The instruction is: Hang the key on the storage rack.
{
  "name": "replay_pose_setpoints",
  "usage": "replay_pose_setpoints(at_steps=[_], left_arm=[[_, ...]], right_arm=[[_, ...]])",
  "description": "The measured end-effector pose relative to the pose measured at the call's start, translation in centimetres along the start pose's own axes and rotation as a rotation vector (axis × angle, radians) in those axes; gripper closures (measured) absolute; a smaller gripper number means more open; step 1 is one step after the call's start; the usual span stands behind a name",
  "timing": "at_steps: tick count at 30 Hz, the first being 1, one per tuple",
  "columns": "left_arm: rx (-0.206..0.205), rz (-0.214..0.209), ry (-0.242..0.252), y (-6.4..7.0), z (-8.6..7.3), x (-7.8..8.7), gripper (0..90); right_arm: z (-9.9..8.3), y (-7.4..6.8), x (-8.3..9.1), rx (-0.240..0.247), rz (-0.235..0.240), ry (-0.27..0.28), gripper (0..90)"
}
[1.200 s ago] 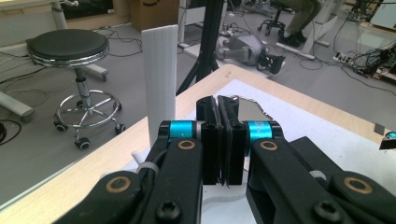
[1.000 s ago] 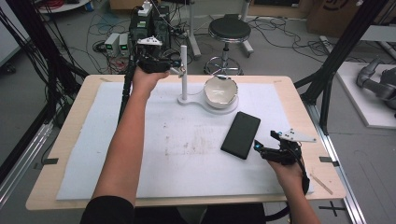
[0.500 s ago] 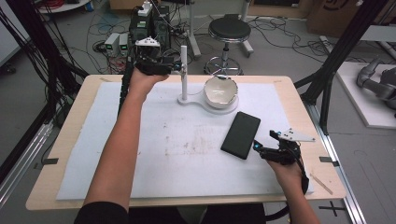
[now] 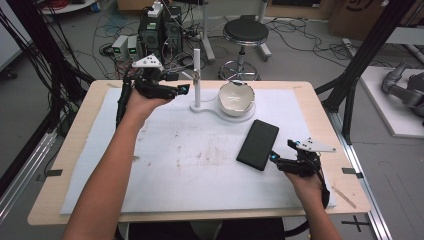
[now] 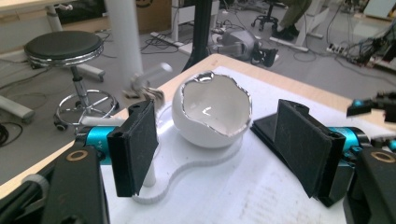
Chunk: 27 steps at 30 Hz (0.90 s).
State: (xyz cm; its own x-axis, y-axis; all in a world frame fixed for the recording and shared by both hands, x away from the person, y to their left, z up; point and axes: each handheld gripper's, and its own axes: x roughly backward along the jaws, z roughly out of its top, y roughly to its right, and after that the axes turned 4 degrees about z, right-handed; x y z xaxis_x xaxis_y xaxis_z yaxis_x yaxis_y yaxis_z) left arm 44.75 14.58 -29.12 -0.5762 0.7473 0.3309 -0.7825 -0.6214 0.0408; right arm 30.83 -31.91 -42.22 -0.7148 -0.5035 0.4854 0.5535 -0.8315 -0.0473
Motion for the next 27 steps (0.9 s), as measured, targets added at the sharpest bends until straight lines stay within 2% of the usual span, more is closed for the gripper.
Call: replay_pose_setpoints(at_steps=[3,6,8,11,13,15,17,22,24,27], left_arm=[[-0.019,-0.018,-0.004,1.0,-1.0,0.5,28.9],[-0.012,-0.031,-0.006,2.3,-2.2,1.2,28.3],[-0.031,-0.046,-0.01,3.0,-2.8,1.9,27.0],[-0.032,-0.068,0.003,4.0,-3.7,3.1,24.7],[-0.027,-0.066,0.008,4.6,-4.7,3.9,24.1],[-0.041,-0.045,0.008,5.3,-6.1,4.6,23.8],[-0.043,-0.042,-0.015,5.9,-7.8,5.0,23.8],[0.021,-0.028,-0.03,6.5,-11.8,5.6,23.3],[0.033,-0.016,-0.055,6.7,-12.5,5.7,22.7],[0.041,-0.019,-0.055,7.1,-13.3,6.1,21.9]], right_arm=[[-0.1,0.0,0.0,0.001,-0.002,-0.001,19.2],[0.0,0.0,0.0,0.001,-0.002,0.0,19.2],[0.0,0.1,0.1,0.0,-0.001,0.001,19.1],[0.0,0.2,0.0,0.002,-0.003,-0.003,19.2],[-0.1,0.2,-0.1,0.002,-0.003,-0.005,19.2],[0.0,0.2,-0.2,0.004,-0.002,-0.007,19.2],[0.0,0.1,-0.2,0.002,-0.003,-0.005,19.2],[-0.2,0.2,0.0,0.001,-0.006,-0.011,19.2],[-0.2,0.3,-0.1,-0.001,-0.007,-0.014,19.1],[-0.1,0.3,-0.2,-0.001,-0.007,-0.011,19.1]])
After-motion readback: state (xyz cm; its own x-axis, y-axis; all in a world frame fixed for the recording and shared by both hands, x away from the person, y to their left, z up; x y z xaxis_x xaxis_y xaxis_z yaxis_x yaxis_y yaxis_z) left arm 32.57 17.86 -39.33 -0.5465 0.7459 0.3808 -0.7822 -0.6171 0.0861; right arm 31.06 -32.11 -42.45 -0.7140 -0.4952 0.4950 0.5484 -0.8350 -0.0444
